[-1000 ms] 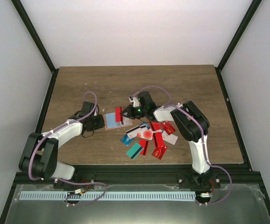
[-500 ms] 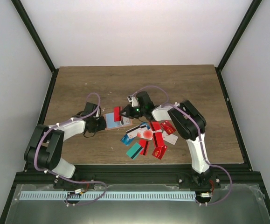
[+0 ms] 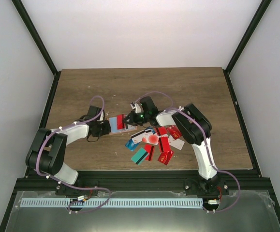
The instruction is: Put the credit cards into the card holder
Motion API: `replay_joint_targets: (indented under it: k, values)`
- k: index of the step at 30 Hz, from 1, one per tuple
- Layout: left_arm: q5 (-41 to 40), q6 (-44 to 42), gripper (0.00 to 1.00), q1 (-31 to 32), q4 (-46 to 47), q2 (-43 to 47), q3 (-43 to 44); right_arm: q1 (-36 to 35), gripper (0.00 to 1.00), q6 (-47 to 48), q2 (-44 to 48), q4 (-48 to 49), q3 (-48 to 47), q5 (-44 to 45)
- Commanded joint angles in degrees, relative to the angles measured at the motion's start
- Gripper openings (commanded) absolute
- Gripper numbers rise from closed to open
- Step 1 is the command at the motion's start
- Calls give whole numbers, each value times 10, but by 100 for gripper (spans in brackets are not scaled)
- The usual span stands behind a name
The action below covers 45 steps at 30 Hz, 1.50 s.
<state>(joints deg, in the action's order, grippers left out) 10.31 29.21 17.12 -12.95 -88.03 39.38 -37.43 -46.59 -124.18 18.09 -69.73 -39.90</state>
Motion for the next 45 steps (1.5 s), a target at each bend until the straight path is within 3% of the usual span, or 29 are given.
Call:
replay_joint_targets:
  k: [1,30,45]
  values:
    - [10,-14,15,-4,6,-6,4,-11,1,-3,-16,-31,-25,-29]
    - [15,-43,13,-10,-8,-16,8,-10,1,99,-102,-187,-171,-107]
    - [21,-50,13,-12,-10,-24,10,8,1,158,-96,-267,-193,-116]
